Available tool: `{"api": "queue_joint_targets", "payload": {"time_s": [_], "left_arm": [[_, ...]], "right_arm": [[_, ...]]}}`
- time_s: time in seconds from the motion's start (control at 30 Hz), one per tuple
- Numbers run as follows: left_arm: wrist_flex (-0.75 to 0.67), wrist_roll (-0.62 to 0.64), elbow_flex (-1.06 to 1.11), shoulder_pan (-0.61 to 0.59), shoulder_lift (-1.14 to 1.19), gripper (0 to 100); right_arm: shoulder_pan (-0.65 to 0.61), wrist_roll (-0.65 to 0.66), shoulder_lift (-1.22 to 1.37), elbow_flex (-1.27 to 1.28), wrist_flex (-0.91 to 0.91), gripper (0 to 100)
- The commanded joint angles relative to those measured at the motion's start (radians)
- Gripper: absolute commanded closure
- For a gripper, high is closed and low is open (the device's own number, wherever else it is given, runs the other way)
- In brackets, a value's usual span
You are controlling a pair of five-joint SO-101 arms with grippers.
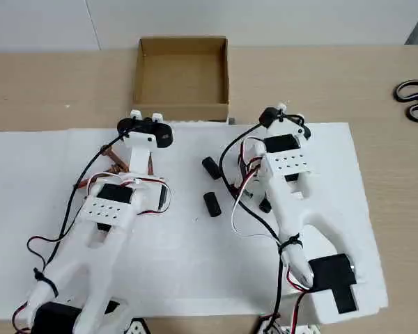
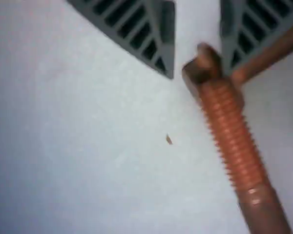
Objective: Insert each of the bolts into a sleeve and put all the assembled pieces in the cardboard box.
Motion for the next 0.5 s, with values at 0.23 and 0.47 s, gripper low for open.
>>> {"api": "queue_joint_targets", "payload": {"time_s": [0.23, 0.47], "left_arm": [[-0.023, 0.009, -0.004, -0.003, 0.002, 93], [-0.023, 0.009, -0.004, -0.003, 0.002, 93]], "right_arm": [[0.061, -0.003, 0.004, -0.002, -0.044, 80.5], [0.059, -0.006, 0.104, 0.002, -0.056, 80.5]]}}
